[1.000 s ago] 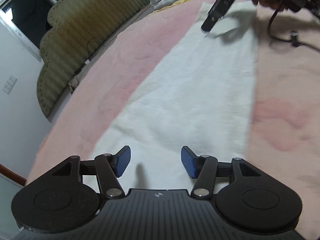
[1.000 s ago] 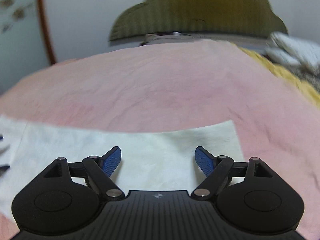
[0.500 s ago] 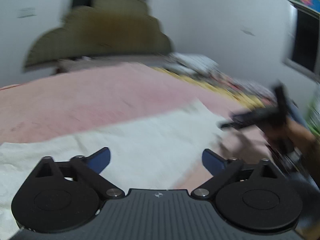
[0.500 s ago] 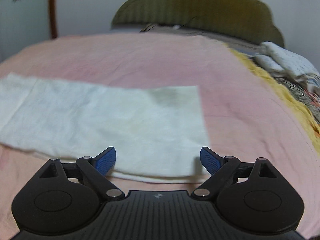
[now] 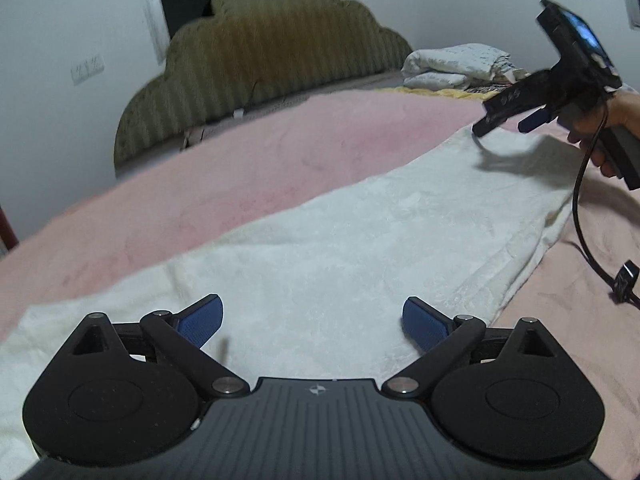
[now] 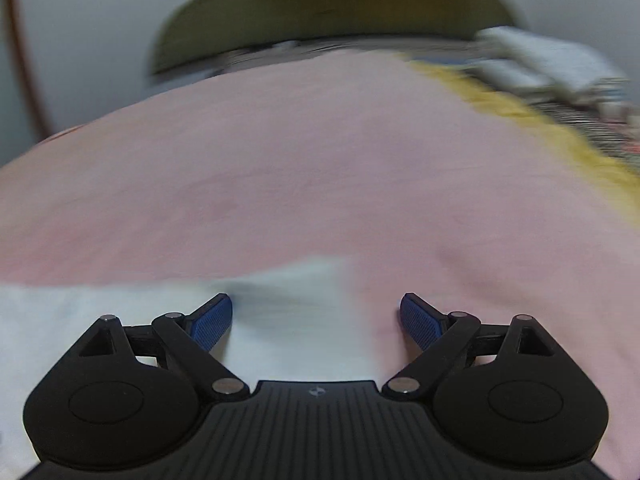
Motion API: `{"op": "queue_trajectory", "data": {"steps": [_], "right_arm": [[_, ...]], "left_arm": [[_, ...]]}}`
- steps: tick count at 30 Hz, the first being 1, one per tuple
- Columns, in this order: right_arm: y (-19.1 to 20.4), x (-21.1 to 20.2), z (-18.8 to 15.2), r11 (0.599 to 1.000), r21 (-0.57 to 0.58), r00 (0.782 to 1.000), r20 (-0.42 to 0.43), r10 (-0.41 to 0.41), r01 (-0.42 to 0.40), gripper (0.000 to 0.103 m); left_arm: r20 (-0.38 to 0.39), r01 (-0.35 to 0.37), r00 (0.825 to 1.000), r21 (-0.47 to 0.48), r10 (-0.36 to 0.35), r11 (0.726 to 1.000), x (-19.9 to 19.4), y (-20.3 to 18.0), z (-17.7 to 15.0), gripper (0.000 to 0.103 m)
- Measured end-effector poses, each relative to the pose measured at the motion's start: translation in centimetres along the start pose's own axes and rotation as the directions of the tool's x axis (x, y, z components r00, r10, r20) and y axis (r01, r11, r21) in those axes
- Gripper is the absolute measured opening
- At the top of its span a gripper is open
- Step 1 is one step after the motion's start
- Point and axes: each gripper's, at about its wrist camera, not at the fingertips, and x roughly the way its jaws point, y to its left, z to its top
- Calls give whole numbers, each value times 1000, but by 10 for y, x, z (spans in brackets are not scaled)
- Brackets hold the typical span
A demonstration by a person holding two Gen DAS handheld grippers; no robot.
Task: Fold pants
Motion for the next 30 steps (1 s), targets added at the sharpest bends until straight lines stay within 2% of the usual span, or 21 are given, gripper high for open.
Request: {"op": "queue_trajectory", "data": {"steps": [2,7,10,15,16,18,21,23,30], "right_arm": [[-15,-28,-11,994,85,996,55,68,-73,92],[-34,-88,-45,946,204,968,65,244,-252,92],[-50,-102,-61,870,357,937,59,344,-341,92],[-58,-87,-95,704,566,862,23,506,-428,92],[-55,-83,-99,699,566,855,21,518,-437,92],[-46,-82,-97,737,515,867,26,497,-438,92],[-43,-72,-92,715,530,869,87,488,-455,93],[-38,-63,-87,736,513,887,126,444,-442,92],[-15,-34,-71,829,428,933,174,315,-360,93]], "left_arm": [[12,9,1000,-2,-9,1000,1,-2,-2,99],[-13,2,1000,-29,-2,1000,9,-2,-3,101],[-19,-4,1000,-29,4,1000,10,-3,-3,102],[-28,-3,1000,-36,2,999,12,0,-3,103],[-32,-1,999,-42,0,999,12,0,-3,103],[-40,3,999,-53,-5,999,13,2,-3,103],[-50,9,999,-69,-13,998,15,3,-3,103],[-55,13,998,-78,-17,997,16,4,-3,103],[-72,31,997,-110,-40,993,20,8,-5,103]]}}
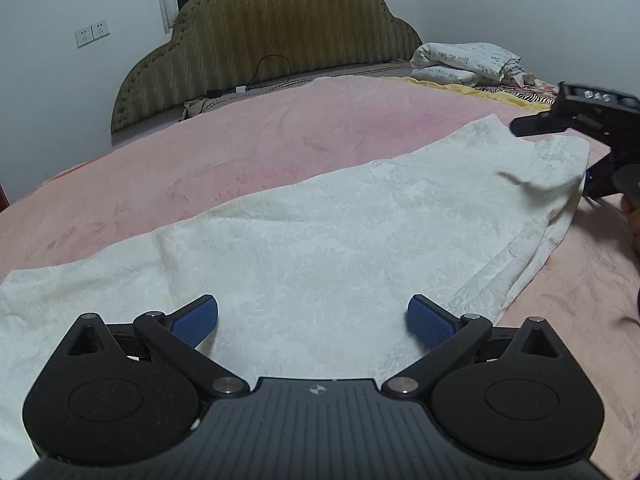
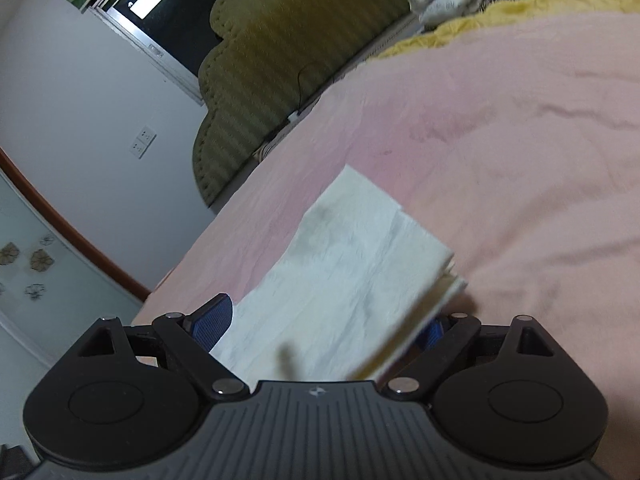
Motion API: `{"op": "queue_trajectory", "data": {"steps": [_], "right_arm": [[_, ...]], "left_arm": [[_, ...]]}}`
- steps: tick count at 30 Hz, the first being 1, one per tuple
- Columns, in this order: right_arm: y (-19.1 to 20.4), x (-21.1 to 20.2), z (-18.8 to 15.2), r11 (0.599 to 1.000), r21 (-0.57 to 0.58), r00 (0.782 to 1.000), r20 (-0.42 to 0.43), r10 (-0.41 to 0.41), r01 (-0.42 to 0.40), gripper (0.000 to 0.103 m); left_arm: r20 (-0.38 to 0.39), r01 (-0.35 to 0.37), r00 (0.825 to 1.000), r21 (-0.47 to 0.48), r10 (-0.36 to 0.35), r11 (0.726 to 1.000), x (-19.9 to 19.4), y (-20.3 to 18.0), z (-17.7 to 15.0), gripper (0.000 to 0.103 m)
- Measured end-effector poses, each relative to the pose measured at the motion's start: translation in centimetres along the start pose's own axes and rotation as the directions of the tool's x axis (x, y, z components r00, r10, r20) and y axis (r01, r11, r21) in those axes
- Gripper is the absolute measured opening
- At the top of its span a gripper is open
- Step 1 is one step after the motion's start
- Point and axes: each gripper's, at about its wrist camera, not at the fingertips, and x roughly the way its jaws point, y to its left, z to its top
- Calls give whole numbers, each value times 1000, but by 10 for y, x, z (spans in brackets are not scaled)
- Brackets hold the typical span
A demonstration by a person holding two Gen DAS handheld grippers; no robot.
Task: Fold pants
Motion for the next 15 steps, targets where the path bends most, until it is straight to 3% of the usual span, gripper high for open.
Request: {"op": "queue_trajectory", "data": {"steps": [3,6,11,15], "right_arm": [[8,9,-2,998,-54,1000,7,-14,14,103],[14,9,-7,995,-84,999,21,-44,46,103],[-3,-3,-7,999,21,995,96,34,-36,103],[7,5,-5,998,-51,998,56,-18,21,103]], "left_arm": [[-12,21,1000,-33,-21,999,2,4,0,103],[-24,43,999,-70,-45,997,4,9,0,103],[-29,52,998,-86,-55,995,5,12,0,103],[-29,55,998,-91,-58,994,5,12,0,103]]}}
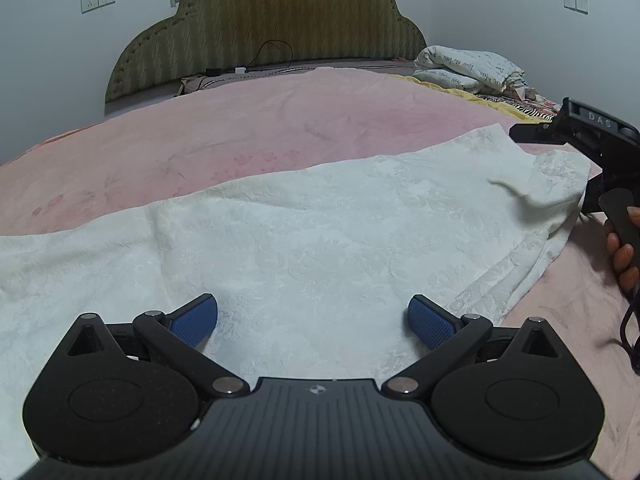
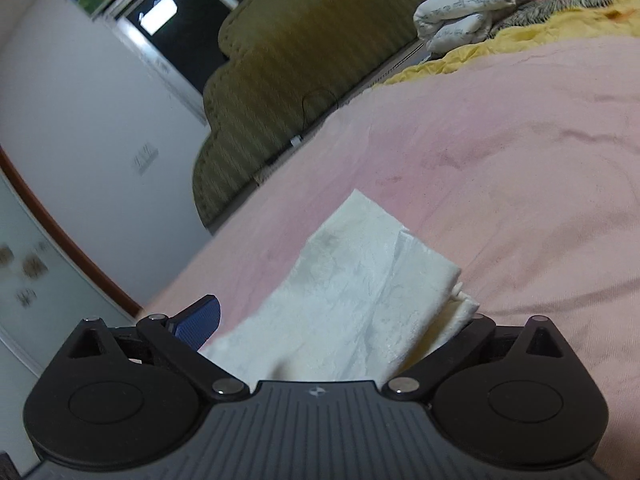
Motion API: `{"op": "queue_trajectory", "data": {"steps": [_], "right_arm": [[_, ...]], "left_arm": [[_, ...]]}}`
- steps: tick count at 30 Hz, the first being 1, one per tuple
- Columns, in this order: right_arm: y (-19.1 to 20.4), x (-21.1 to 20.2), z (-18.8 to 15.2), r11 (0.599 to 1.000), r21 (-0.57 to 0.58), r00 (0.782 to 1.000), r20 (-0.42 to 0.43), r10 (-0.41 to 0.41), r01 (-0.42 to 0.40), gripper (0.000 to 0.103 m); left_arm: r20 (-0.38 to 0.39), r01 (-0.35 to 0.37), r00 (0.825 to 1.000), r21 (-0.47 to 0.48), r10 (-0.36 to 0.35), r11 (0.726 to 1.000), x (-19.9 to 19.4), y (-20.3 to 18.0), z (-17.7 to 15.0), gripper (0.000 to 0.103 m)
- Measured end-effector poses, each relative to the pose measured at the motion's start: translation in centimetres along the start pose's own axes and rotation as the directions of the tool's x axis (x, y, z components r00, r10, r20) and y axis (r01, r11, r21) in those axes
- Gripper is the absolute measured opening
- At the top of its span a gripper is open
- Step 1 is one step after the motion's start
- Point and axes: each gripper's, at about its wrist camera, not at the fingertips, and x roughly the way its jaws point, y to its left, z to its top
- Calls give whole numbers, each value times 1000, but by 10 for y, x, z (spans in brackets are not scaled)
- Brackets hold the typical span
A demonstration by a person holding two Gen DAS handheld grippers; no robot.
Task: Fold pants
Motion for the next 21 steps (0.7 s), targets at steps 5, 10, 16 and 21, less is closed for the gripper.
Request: {"op": "queue_trajectory", "data": {"steps": [5,10,16,21], "right_arm": [[2,0,-1,999,-19,999,10,-36,37,87],[-21,3,1,992,109,998,-10,-61,61,19],[-9,-1,0,997,45,997,20,-72,71,13],[28,-9,1,984,-154,995,55,-86,94,12]], "left_arm": [[0,0,1000,-1,0,1000,0,0,0,103],[-1,1,1000,-3,-1,1000,0,-2,0,103],[20,-25,999,-77,27,997,-6,10,2,100],[71,210,977,-445,-200,871,-16,62,7,101]]}}
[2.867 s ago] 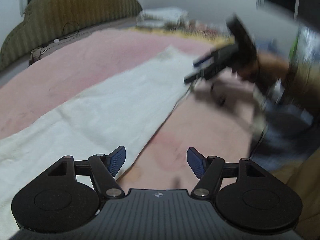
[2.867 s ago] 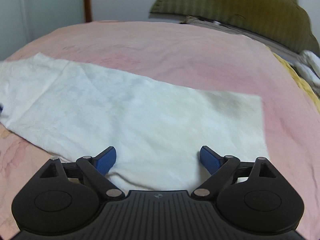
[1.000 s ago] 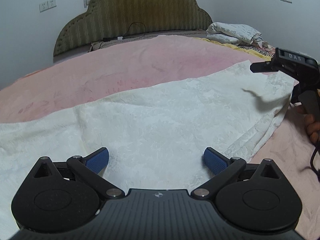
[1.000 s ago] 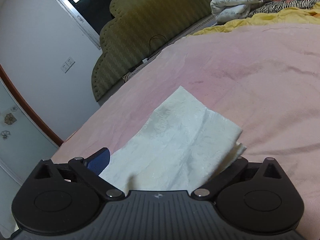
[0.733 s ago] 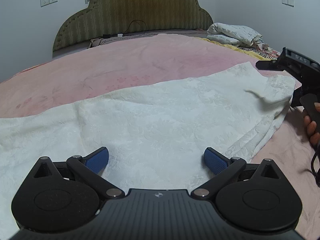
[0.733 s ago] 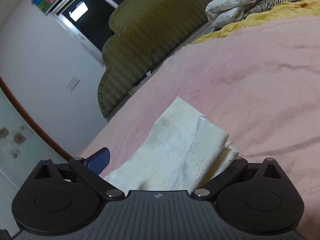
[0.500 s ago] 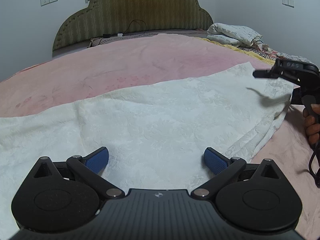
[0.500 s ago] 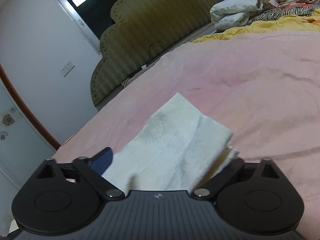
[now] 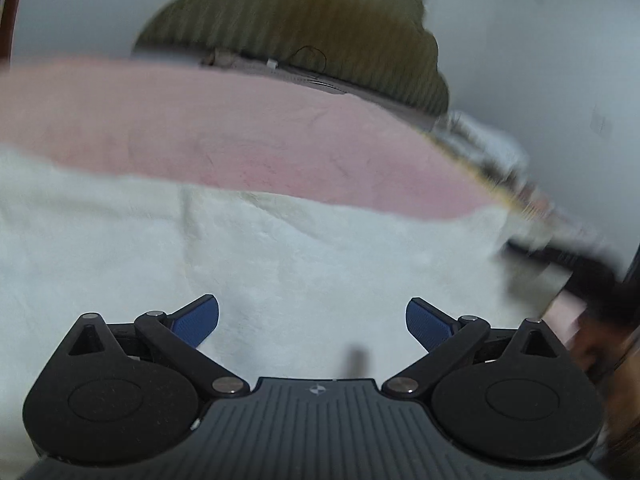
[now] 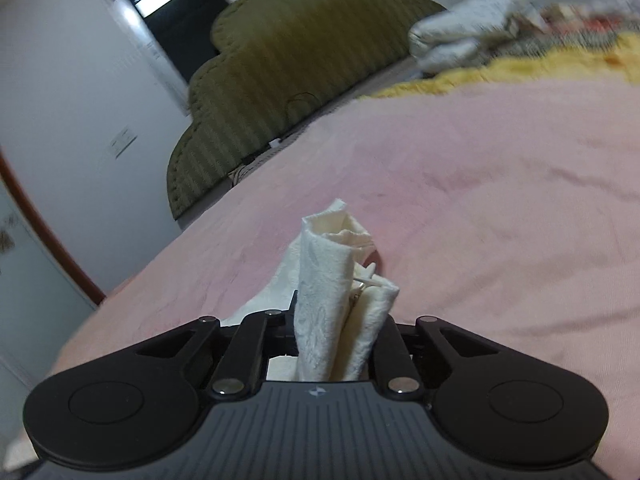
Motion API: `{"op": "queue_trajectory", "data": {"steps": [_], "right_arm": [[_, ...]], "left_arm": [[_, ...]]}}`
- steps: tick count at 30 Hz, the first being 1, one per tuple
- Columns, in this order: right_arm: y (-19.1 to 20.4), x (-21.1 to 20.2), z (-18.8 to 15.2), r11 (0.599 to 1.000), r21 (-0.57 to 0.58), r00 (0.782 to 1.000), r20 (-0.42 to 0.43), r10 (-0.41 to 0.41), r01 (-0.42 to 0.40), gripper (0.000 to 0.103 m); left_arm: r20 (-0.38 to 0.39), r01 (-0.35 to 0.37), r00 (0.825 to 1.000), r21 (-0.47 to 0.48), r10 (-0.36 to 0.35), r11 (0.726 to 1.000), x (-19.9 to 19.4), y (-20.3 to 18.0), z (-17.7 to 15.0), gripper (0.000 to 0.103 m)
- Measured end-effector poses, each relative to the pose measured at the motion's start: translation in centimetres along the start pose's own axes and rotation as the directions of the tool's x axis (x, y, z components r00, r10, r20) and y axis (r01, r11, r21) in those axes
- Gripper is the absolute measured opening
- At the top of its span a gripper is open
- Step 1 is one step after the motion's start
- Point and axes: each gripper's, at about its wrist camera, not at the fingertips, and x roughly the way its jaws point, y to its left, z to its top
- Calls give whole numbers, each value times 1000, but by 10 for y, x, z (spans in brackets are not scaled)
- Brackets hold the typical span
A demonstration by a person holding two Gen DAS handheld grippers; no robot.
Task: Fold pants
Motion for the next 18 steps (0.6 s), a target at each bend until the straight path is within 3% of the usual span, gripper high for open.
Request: {"op": "queue_trajectory", "data": {"steps": [2,6,8,10,11,12,15,18], "right_arm": [[21,-5,1,995,-98,1000,17,9,-7,12],[74,-9,-5,952,-305,999,36,41,-28,12],[99,-9,-12,921,-386,997,35,69,-50,12],[119,-8,-20,895,-438,995,25,100,-80,12],[126,-7,-23,885,-457,994,19,112,-91,12],[134,-7,-28,872,-478,992,12,122,-101,12],[153,-11,-41,833,-539,990,-6,142,-123,12],[168,-13,-56,776,-617,989,-28,147,-133,12]], "left_arm": [[-33,92,994,-188,-100,978,0,18,9,101],[-19,207,974,-351,-228,913,3,31,29,101],[8,325,933,-448,-360,833,10,31,40,103],[13,435,867,-509,-499,743,26,25,50,103],[-1,448,850,-525,-526,724,34,19,54,103],[-24,441,849,-520,-528,732,41,12,58,103],[-83,382,880,-459,-467,802,58,-10,63,103],[-112,351,893,-434,-437,829,75,-21,63,102]]}}
